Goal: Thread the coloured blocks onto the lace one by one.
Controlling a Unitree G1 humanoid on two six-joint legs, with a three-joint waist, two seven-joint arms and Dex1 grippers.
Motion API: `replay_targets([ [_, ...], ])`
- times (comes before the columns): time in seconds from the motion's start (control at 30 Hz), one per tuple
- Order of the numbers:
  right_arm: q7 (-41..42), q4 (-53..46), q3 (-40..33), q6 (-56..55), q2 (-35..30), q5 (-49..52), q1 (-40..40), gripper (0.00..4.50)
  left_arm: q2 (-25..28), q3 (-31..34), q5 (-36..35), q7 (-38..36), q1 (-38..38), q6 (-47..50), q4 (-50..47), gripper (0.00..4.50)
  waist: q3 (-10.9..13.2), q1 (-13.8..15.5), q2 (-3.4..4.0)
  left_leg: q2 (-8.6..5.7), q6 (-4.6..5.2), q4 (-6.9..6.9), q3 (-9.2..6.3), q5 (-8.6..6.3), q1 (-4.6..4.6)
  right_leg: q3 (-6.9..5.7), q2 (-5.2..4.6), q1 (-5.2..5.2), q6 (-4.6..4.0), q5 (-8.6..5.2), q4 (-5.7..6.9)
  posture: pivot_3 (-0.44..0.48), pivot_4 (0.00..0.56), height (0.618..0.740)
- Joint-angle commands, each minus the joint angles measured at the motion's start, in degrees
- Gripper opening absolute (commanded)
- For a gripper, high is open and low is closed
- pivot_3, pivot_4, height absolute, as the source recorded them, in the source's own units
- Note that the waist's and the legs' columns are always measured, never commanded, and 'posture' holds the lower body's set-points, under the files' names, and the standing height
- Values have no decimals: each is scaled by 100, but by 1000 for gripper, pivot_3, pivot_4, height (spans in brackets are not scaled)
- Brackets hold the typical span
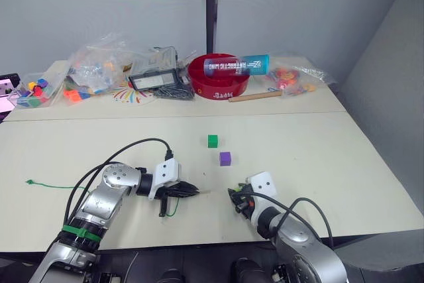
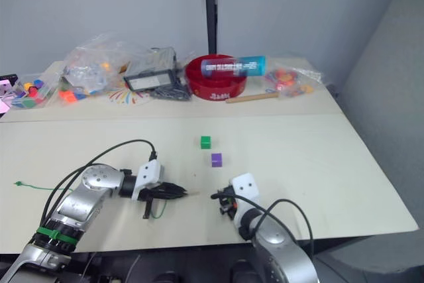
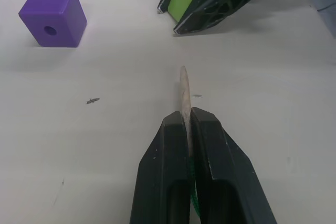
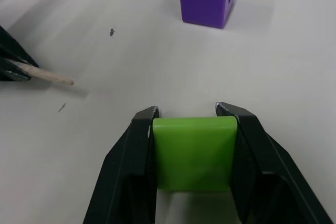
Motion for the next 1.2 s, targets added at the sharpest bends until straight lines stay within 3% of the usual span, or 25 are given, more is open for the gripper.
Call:
replay_targets([
  [0.03, 108, 151, -110, 52, 82, 178, 39, 1697, 75, 149, -162, 2, 22, 46, -301, 0, -3, 0, -4, 0, 0, 0, 0, 0, 1, 0, 0, 1, 2, -1, 0, 0, 150, 731],
  [0.07, 176, 67, -179, 48, 74, 252, 45, 2222, 83, 160, -170, 18, 42, 74, -345, 0, -3, -1, -4, 0, 0, 0, 0, 0, 2, 0, 0, 1, 3, -1, 0, 0, 150, 731],
  [0.17, 349, -229, -383, 63, -16, 444, 39, 3213, 102, 175, -185, 65, 86, 134, -439, 0, -3, 6, -4, 0, 0, 0, 0, 0, 1, 0, 0, 1, 6, -3, 1, 0, 150, 731],
  [0.27, 1169, -844, -872, 155, -692, 1059, -170, 4294, 133, 198, -225, 118, 146, 217, -542, 0, -1, 34, -2, -3, 0, 1, 0, 0, -4, 1, -4, 0, 5, -2, -2, 0, 150, 731],
  [0.3, 1544, -887, -1020, 164, -1031, 1261, -311, 4469, 140, 205, -237, 134, 159, 235, -565, 0, 0, 44, -4, -3, 0, 2, 1, 0, -4, 2, -4, 0, 2, 0, -5, 0, 150, 731],
  [0.43, 3159, -395, -1164, -275, -2261, 1703, -951, 4469, 162, 220, -273, 153, 185, 275, -605, 0, 1, 45, -4, -3, 0, 2, 1, 0, -1, 1, -2, 2, 5, -1, -5, 0, 150, 731],
  [0.6, 5423, 946, -365, -1582, -3507, 1260, -1939, 4469, 229, 235, -311, 109, 255, 290, -687, 0, 4, 39, -5, -2, 1, 2, 3, 0, 2, 0, 1, 7, 7, -3, -8, 0, 150, 731],
  [0.8, 6552, 3204, 524, -3650, -3371, 119, -3195, 4469, 304, 269, -330, 115, 361, 307, -865, 0, 5, 48, -6, -1, 1, 2, 4, -1, 1, 0, 0, 4, -9, 7, -8, 0, 150, 731],
  [0.97, 6932, 4364, 796, -4543, -2914, -237, -3635, 4469, 374, 359, -351, 216, 533, 398, -1132, 0, 6, 77, -6, -1, 1, 2, 5, -1, -1, 0, -3, 2, -11, 8, -7, 0, 150, 731],
  [1.07, 7005, 4696, 783, -4746, -2704, -278, -3652, 3684, 422, 411, -377, 259, 639, 449, -1272, 0, 7, 114, -5, -2, 1, 3, 5, -1, -1, 1, -4, 2, -12, 9, -6, 0, 150, 731],
  [1.2, 6991, 4871, 762, -4790, -2512, -330, -3588, 2308, 510, 476, -430, 320, 794, 499, -1442, 0, 7, 121, -5, -1, 1, 3, 4, 0, 2, 0, -4, 3, -13, 9, -3, 0, 150, 731],
])
